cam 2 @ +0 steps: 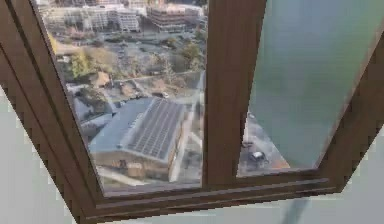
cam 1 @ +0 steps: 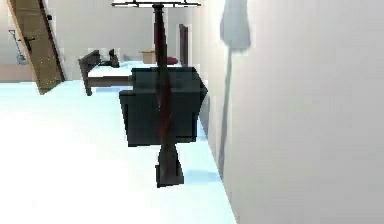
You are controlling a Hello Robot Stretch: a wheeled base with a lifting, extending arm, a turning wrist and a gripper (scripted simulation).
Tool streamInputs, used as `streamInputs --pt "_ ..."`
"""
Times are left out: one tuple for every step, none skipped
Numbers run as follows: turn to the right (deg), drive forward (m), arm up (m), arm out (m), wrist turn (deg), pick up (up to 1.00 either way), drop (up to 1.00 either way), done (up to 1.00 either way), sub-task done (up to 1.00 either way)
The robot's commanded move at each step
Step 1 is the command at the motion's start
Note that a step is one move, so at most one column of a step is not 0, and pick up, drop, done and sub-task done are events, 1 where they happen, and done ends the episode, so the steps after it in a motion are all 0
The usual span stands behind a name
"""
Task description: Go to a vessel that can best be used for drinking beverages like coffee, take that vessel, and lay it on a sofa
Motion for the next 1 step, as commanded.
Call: streamInputs --pt "-45.0 0.00 0.00 0.00 0.0 0.00 0.00 0.00 0.00"
